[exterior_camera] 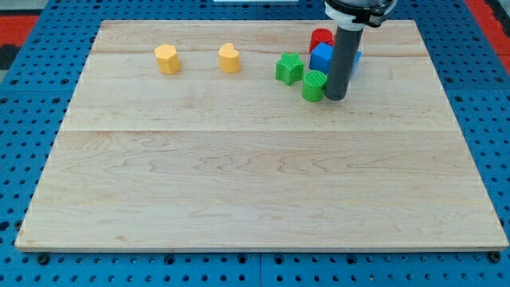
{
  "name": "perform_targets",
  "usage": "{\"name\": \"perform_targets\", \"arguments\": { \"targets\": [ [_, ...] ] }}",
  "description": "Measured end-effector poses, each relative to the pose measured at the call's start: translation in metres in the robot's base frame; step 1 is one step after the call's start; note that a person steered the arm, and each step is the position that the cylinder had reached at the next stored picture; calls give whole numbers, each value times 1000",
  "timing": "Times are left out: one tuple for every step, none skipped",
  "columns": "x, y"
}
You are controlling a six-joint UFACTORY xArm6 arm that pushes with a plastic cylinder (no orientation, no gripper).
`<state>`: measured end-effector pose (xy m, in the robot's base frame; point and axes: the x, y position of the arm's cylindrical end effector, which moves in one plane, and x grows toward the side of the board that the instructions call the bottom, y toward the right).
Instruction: Slide the yellow blocks into group of blocks
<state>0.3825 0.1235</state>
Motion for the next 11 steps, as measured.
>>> {"name": "perform_targets", "arguments": {
  "targets": [
    [32,-15],
    [10,-27],
    [-34,5],
    [-37,53],
    [8,97],
    [9,102],
    [9,113],
    [55,110],
    [85,65],
    [92,11],
    [92,-17]
  ]
}}
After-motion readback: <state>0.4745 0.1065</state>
